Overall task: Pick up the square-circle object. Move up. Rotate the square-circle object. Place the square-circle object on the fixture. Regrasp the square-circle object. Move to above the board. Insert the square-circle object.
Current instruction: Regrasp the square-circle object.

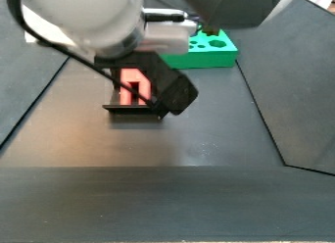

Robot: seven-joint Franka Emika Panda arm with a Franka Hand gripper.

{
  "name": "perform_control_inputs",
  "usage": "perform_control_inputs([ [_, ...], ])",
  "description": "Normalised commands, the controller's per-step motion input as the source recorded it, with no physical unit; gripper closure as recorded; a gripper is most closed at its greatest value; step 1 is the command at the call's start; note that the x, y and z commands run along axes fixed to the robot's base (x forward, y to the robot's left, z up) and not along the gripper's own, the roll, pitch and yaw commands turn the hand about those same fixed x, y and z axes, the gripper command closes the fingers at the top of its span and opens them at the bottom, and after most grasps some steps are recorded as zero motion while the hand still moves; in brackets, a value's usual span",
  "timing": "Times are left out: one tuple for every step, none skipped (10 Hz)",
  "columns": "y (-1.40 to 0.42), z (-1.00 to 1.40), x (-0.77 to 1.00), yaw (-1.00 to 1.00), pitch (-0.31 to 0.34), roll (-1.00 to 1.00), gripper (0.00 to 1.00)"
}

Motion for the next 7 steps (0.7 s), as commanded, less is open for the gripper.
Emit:
perform_control_inputs([
  [-0.94,1.00,-0.08,0.04,0.070,1.00,0.00],
  [-0.95,1.00,-0.07,0.04,0.070,1.00,0.00],
  [-0.95,1.00,-0.11,0.03,0.061,1.00,0.00],
  [-0.95,0.97,-0.13,0.03,0.051,1.00,0.00],
  [-0.85,0.84,-0.11,0.03,0.050,1.00,0.00],
  [-0.62,0.55,-0.07,0.03,0.048,1.00,0.00],
  [-0.42,0.32,-0.05,0.03,0.048,1.00,0.00],
])
